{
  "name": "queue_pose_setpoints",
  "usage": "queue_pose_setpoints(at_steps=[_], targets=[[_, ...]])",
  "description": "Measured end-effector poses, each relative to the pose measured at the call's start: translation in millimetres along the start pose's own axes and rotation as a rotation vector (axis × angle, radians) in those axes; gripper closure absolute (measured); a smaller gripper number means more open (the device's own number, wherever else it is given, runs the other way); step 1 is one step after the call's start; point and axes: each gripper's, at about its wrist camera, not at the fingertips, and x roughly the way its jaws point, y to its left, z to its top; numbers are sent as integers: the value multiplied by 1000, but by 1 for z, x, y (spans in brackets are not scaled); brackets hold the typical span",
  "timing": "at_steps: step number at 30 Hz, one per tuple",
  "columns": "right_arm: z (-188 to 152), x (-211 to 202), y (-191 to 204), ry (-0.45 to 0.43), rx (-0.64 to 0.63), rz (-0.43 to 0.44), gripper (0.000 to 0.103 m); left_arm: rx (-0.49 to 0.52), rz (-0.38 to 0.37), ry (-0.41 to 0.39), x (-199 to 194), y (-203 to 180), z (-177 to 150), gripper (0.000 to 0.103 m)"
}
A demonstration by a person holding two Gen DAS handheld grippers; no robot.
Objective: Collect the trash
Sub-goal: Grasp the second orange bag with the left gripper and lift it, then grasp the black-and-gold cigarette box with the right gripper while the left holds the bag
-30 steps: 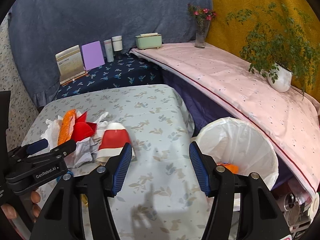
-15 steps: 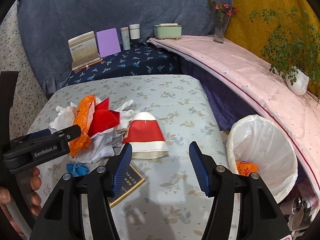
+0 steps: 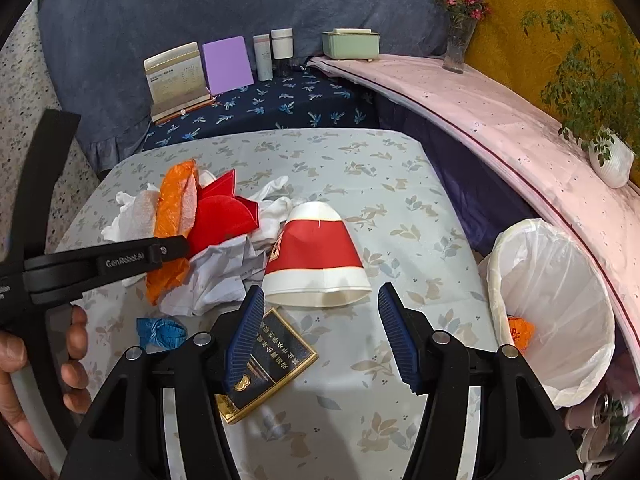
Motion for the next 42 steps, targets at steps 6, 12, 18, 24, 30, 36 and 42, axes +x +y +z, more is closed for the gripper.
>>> queue_pose_setpoints(at_steps=[6,12,18,24,30,36,42], targets=[[-13,7,6,35,5,21,46,-1,-21,-42,-24,2,-3,81],[-31,12,17,72,-4,39,46,-6,-34,-77,-51,10,-11,81],[-39,13,26,81,-6,47,46,-25,-29,-105,-71,23,-20,81],[-48,26,28,119,51,55,46,-27,-8,-96,-73,34,-34,81],[-50,42,28,160,173,74,41,-24,8,-70,-66,43,-50,81],[-44,55,42,177,227,45,36,-22,19,-59,-60,47,-55,81],[-43,64,58,171,217,-24,29,-5,45,-53,-53,47,-56,81]])
